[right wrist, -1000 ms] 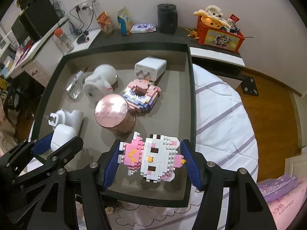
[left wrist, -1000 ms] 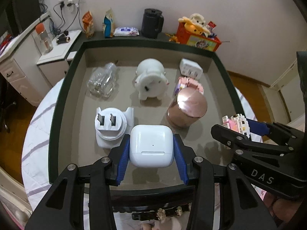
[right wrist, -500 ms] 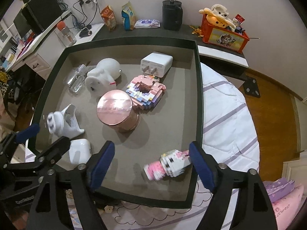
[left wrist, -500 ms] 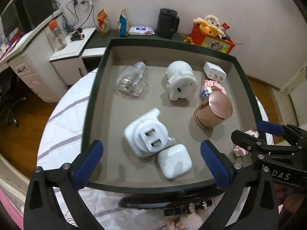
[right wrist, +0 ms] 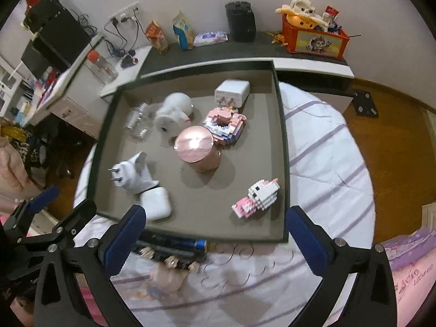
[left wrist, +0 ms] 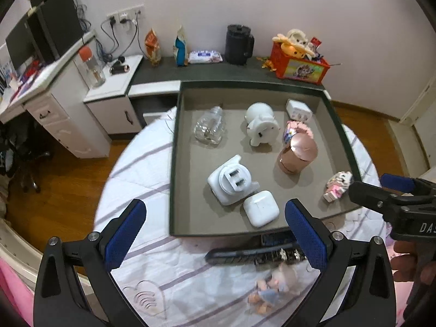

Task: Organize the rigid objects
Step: 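Withdraw both open grippers from the pink box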

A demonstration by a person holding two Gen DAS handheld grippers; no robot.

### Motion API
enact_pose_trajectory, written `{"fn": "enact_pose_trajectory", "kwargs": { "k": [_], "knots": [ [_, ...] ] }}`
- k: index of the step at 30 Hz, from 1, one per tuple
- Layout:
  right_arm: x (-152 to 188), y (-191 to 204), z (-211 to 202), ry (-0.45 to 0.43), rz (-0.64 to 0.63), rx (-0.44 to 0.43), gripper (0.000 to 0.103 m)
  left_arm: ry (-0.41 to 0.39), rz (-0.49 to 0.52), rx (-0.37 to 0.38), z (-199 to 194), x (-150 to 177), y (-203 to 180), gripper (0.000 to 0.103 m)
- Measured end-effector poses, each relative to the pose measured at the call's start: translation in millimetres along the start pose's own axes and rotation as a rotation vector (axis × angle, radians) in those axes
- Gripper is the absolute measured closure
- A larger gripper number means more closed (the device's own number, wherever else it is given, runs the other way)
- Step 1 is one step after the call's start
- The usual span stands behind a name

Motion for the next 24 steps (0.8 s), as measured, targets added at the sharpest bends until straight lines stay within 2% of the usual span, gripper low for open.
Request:
{"fn": "enact_pose_trajectory", "kwargs": {
  "k": [5, 12, 17, 24],
  "knots": [
    [10, 0, -49, -0.108, 0.023, 0.047, 0.000, -0.076, 0.030, -0.004, -47, -5, -3, 0.000],
    [36, 1, -114, -0.304, 0.031, 0.189, 0.000, -0.227, 0.051, -0.052, -111, -6, -5, 0.000],
    [51, -1, -141, -0.373, 0.040, 0.240, 0.000, -0.266, 0.057, -0.052, -135, 5, -7, 0.000],
    [73, 12, -175, -0.430, 0.020, 0.238, 0.000, -0.308, 0.039, -0.024, -170, 24, -7, 0.000]
  ]
}}
Point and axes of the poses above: each gripper's, at about its wrist camera, not at the fingertips, and z roughly the way its jaws point, y to its left, x to its underside, the point moved 5 cm from there along z, roughly the way its jaws point, and after that the axes turned 11 degrees about x, right-handed, at the moved point
